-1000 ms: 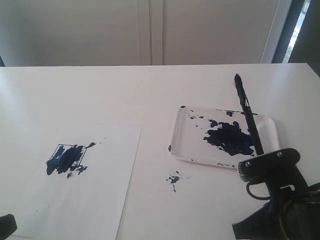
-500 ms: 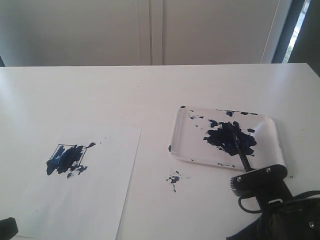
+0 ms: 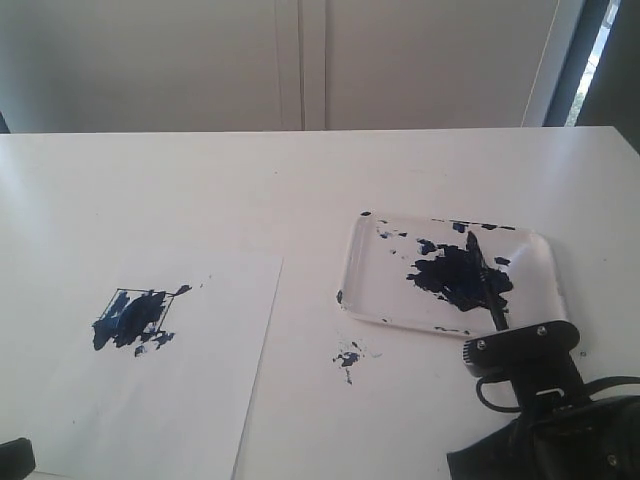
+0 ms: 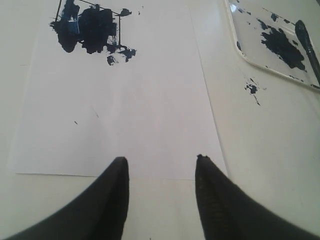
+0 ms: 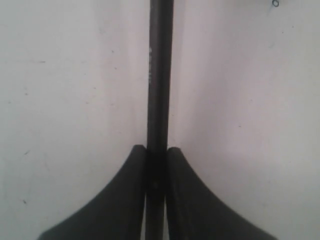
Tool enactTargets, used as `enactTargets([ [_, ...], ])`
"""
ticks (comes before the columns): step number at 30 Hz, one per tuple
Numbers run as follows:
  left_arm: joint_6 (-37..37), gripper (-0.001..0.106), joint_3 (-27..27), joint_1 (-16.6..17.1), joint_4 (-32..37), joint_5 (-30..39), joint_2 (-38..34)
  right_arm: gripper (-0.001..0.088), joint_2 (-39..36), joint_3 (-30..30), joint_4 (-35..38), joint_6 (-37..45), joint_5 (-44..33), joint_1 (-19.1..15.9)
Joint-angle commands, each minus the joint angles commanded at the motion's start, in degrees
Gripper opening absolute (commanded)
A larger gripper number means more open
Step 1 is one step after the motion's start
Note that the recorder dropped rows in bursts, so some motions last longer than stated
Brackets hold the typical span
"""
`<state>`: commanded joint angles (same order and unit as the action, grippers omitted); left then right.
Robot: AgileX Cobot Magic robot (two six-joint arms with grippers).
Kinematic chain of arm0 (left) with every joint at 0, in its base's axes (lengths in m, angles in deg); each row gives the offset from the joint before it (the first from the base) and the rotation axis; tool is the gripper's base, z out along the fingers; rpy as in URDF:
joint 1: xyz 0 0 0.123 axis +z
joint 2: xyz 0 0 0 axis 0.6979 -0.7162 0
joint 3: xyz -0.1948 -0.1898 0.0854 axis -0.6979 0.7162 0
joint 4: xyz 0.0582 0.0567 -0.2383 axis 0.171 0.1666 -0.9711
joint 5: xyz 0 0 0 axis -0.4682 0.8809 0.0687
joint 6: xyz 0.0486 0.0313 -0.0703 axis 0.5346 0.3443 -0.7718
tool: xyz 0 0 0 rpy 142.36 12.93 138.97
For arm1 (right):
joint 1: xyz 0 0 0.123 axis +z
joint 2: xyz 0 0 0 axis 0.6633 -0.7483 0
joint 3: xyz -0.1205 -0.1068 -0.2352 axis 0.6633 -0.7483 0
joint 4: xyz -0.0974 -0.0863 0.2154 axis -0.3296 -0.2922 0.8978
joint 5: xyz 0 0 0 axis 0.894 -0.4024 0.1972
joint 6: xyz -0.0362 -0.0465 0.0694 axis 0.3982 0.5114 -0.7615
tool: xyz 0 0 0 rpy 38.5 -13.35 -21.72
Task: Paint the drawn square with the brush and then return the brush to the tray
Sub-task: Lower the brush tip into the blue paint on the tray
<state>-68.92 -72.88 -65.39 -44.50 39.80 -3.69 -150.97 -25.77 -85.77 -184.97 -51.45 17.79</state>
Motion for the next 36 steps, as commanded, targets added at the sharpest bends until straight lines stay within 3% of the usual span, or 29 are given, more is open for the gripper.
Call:
enactTargets([
  [9, -0.1, 0.048, 0.0, 0.0, -0.1, -0.2, 0.0, 0.0014, 0.0, 0.0, -1.5, 0.0, 1.9, 0.0],
  [17, -0.1, 0.048, 0.0, 0.0, -0.1, -0.2, 0.0, 0.0209, 0.0, 0.0, -2.1, 0.0, 1.9, 0.0],
  [36, -0.1, 0.048, 0.0, 0.0, -0.1, -0.2, 0.0, 0.0443, 0.0, 0.2, -4.0, 0.0, 1.4, 0.0],
])
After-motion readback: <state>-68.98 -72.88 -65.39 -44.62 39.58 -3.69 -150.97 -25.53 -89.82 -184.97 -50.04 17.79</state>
